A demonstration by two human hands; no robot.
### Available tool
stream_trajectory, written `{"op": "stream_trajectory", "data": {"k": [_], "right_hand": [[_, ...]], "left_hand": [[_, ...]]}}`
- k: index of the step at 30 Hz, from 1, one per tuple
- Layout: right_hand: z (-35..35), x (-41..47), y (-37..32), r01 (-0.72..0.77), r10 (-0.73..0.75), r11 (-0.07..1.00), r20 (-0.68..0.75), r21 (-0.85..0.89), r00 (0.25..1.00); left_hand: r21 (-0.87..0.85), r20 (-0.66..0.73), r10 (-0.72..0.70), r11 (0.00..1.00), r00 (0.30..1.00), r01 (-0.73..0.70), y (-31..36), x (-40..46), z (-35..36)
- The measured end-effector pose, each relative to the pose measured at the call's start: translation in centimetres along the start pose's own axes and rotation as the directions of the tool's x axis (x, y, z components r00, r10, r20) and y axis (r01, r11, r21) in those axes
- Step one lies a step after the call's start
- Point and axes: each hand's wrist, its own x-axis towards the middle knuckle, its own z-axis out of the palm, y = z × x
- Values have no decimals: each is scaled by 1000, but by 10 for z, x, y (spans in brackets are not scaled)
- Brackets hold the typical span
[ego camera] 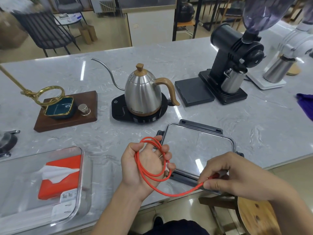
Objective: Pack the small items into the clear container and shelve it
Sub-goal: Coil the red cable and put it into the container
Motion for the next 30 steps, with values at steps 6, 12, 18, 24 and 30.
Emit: {"op": "stream_trajectory", "data": {"k": [6,12,18,24,30], "right_hand": [[-10,-2,8,-58,50,994,-82,-97,995],[-10,-5,11,-40,25,976,-72,-215,997],[-8,-8,14,-75,70,969,-30,-237,997],[-8,-12,17,-104,87,987,-131,-126,988],[-13,-15,18,-101,84,993,-221,-63,972]], "left_hand": [[9,43,-50,999,998,49,2,-2,0],[-7,25,-30,1000,999,30,4,-4,1],[-7,-44,38,999,998,-38,7,-2,-2],[-1,-54,71,997,996,-71,8,-2,-3],[-43,-28,-6,999,1000,5,10,-1,-5]]}}
